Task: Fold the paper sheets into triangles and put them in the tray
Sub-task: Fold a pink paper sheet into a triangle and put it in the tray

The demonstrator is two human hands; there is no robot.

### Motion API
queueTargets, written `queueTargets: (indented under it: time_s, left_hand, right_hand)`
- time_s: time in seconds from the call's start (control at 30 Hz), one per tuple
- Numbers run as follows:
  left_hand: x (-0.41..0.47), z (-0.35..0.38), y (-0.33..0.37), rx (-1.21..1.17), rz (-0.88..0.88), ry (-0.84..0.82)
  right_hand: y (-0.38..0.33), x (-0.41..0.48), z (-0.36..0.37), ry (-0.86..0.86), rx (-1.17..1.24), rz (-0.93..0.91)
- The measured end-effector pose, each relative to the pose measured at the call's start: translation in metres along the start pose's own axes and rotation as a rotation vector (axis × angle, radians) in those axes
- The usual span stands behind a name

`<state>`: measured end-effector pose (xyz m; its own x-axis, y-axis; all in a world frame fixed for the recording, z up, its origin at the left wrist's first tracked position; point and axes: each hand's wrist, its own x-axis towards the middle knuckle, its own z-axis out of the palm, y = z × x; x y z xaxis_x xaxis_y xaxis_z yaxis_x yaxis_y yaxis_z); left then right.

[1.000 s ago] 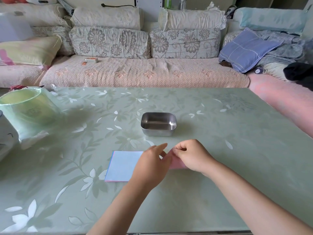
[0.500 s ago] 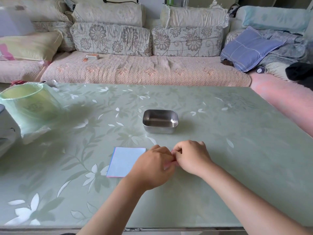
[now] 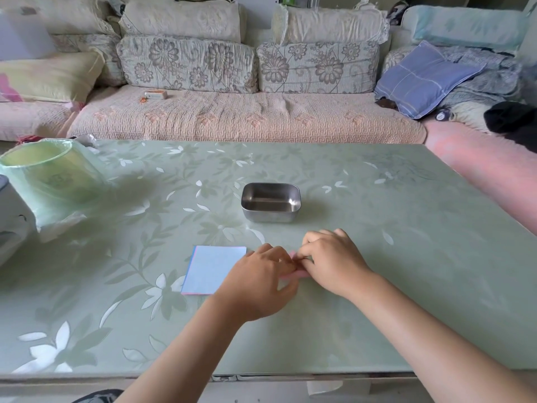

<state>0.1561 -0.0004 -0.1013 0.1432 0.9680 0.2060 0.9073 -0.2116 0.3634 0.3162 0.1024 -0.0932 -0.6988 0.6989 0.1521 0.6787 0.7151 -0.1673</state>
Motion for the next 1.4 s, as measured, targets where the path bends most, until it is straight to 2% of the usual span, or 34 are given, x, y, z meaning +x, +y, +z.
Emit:
queueTargets:
  time_s: [0.2, 0.37, 0.53, 0.77, 0.87, 0.93, 1.07, 1.4]
  left_hand:
    - [-0.012, 0.001, 0.007, 0.250, 0.097, -0.038]
    - [-0.025, 0.005, 0.016, 0.339, 0.162, 0.012]
    - [-0.031, 0.009, 0.020, 0.194, 0.079, -0.035]
    - [-0.031, 0.011, 0.019, 0.154, 0.038, -0.071]
    - [-0.032, 0.014, 0.018, 0.159, 0.041, -0.076]
    - [-0.032, 0.016, 0.017, 0.156, 0.039, -0.072]
    - [-0.031, 0.016, 0.018, 0.143, 0.027, -0.058]
    - [-0.043, 0.003, 0.015, 0.186, -0.041, -0.007]
  right_hand:
    - [-0.003, -0.002, -0.001, -0.001, 0.029, 0.012]
    - [-0.001, -0.002, 0.002, 0.006, 0.028, 0.033]
    - [-0.001, -0.007, 0.005, 0.013, 0.040, 0.005]
    - [-0.002, -0.041, 0.006, 0.145, -0.079, -0.191]
    - [-0.002, -0.058, 0.005, 0.149, -0.118, -0.241]
    - [-0.002, -0.065, 0.004, 0.129, -0.133, -0.226]
    - [-0.004, -0.070, 0.006, -0.020, -0.097, -0.159]
    - [-0.008, -0.071, 0.004, -0.038, -0.083, -0.114]
